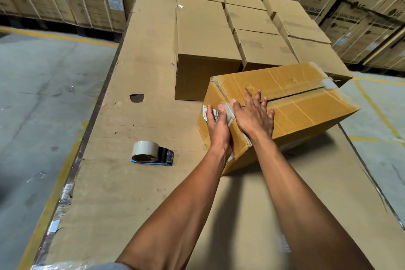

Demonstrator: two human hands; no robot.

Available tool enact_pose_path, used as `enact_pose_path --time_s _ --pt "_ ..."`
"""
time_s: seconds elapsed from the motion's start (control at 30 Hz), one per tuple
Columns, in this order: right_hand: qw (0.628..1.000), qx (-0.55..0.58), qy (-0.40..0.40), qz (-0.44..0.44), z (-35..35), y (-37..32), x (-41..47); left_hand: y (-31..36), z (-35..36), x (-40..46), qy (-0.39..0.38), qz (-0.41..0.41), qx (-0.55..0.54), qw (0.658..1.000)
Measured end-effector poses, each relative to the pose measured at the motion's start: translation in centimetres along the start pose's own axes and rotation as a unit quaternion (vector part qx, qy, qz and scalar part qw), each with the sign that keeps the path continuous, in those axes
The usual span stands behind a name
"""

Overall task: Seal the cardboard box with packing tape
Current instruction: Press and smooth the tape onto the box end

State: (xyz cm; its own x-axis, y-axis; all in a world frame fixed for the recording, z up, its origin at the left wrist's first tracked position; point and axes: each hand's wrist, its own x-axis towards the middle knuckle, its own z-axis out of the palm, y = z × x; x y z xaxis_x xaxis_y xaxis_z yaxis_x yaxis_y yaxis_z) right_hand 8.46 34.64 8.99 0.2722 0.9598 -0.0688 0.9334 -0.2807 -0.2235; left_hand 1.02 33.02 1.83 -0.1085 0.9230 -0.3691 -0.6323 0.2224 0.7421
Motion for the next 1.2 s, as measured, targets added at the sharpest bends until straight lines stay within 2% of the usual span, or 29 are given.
enact_pose_path --time_s 0.23,0.33,0.4,0.47,0.53,0.6,0.7,0.97,1.13,1.2 --pt "1.000 0.022 -0.008 -0.009 -0.7 0.1 -0.2 0.9 -0.9 -0.3 0.005 -0.006 0.048 0.999" --pt "0.997 0.053 -0.057 -0.028 -2.1 0.9 -0.6 1.1 -1.7 -2.0 -0.011 -0.011 0.139 0.990" --pt "0.991 0.084 -0.069 -0.082 -2.9 2.2 -1.0 0.9 -1.6 -3.6 -0.021 0.063 0.226 0.972" --pt "0.980 0.098 -0.063 -0.160 -3.3 3.3 -1.9 0.6 -1.1 -4.9 -0.028 0.165 0.307 0.937" --pt "0.968 0.061 -0.057 -0.236 -3.1 3.8 -2.8 0.2 -0.4 -5.7 -0.044 0.218 0.355 0.908" --pt "0.962 0.006 -0.052 -0.269 -2.6 3.8 -3.5 -0.2 -0.2 -6.1 -0.054 0.226 0.367 0.901" --pt "0.962 -0.020 -0.031 -0.269 -2.2 3.9 -3.8 -0.9 -0.5 -6.2 -0.040 0.218 0.379 0.898" --pt "0.968 -0.038 -0.020 -0.248 -1.5 3.6 -3.9 -2.4 -3.1 -6.4 -0.023 0.107 0.450 0.886" --pt "0.950 -0.007 -0.017 -0.313 -1.6 4.7 -4.0 -0.9 -1.5 -7.0 -0.029 0.213 0.395 0.893" --pt "0.947 -0.004 -0.015 -0.321 -1.4 5.1 -4.0 -1.2 -1.1 -7.1 -0.041 0.225 0.390 0.892"
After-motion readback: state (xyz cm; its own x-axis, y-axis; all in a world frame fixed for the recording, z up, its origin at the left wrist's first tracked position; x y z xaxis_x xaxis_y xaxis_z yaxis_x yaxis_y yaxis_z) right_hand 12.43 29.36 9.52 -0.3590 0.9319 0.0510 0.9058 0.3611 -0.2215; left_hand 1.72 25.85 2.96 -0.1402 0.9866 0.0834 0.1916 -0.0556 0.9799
